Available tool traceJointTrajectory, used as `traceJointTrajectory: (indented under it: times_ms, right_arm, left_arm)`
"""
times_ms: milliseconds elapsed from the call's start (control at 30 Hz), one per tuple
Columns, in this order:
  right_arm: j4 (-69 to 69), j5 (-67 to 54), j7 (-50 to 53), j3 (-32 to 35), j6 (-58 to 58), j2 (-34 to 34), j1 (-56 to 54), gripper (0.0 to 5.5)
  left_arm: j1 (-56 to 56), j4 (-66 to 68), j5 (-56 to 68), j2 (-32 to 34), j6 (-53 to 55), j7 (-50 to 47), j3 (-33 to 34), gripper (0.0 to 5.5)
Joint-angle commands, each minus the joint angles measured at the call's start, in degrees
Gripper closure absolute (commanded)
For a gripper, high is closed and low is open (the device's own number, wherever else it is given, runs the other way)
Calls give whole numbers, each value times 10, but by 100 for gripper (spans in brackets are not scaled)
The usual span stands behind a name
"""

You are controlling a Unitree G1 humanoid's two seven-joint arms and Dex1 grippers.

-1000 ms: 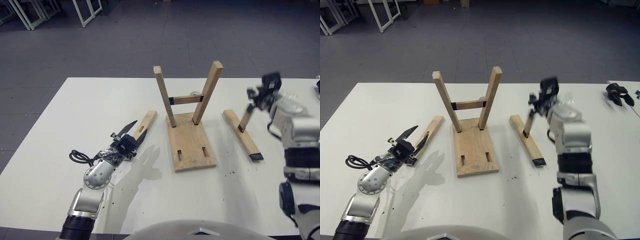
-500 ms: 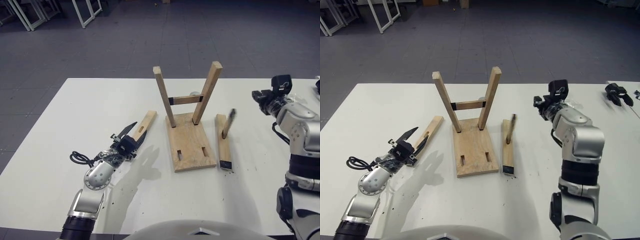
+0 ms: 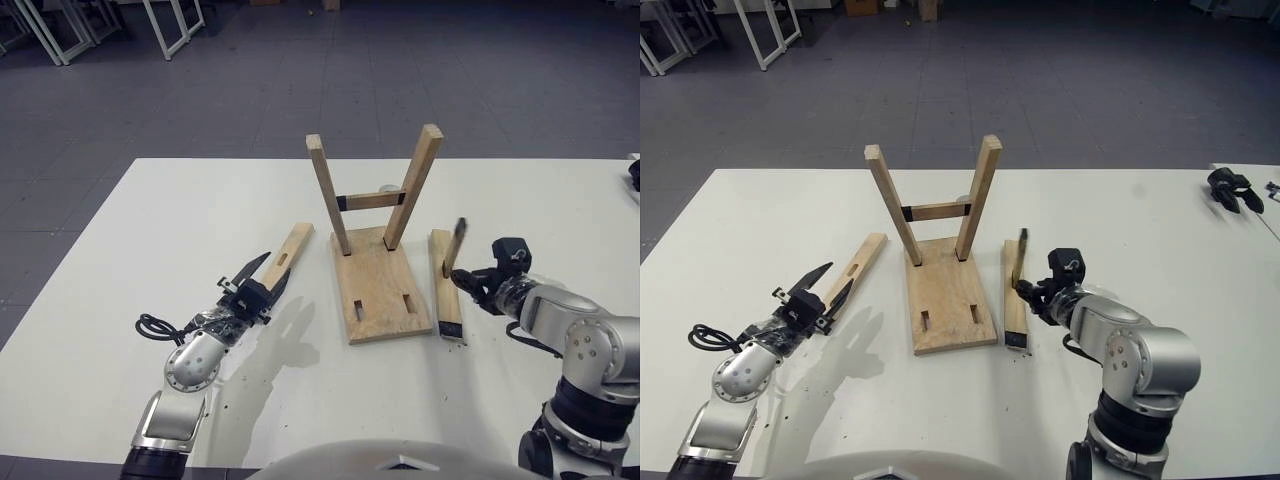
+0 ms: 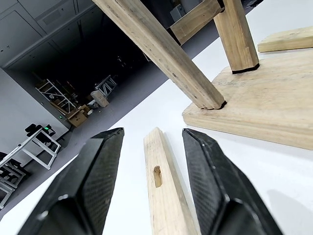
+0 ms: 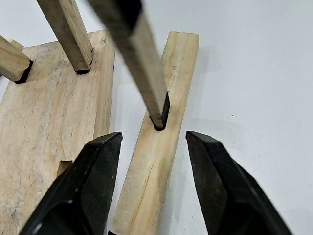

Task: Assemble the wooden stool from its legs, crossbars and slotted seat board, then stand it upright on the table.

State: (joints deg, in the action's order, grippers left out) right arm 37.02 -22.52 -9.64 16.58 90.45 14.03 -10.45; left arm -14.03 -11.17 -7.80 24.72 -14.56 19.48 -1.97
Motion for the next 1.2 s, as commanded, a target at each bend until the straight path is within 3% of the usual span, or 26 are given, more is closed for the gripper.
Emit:
traceJointTrajectory:
  times_ms: [33, 200, 467, 700, 1000, 1133, 1200]
  right_arm:
    - [2, 20, 15, -35, 9, 16, 31, 309]
    - [-1, 42, 34, -48, 0, -11, 38, 309]
    - [3, 51, 31, -53, 5, -28, 40, 162]
    - [-38, 75, 47, -106, -45, -28, 64, 162]
    - [-77, 104, 49, -107, -92, 13, 61, 345]
    - [-121, 114, 35, -115, -149, 51, 64, 350]
    - [-141, 111, 28, -87, -216, 48, 33, 350]
  left_arm:
    - [2, -3, 1, 7, 5, 8, 1, 329]
    - [7, 0, 1, 8, 4, 12, -2, 329]
    - [-3, -4, -2, 3, 6, 7, -5, 329]
    - [5, 6, 5, 8, 2, 13, -5, 329]
    - [-1, 5, 7, 5, 5, 7, -2, 329]
    - [9, -1, 13, 2, 15, 4, 4, 329]
    - [15, -11, 33, -3, 26, 3, 14, 329]
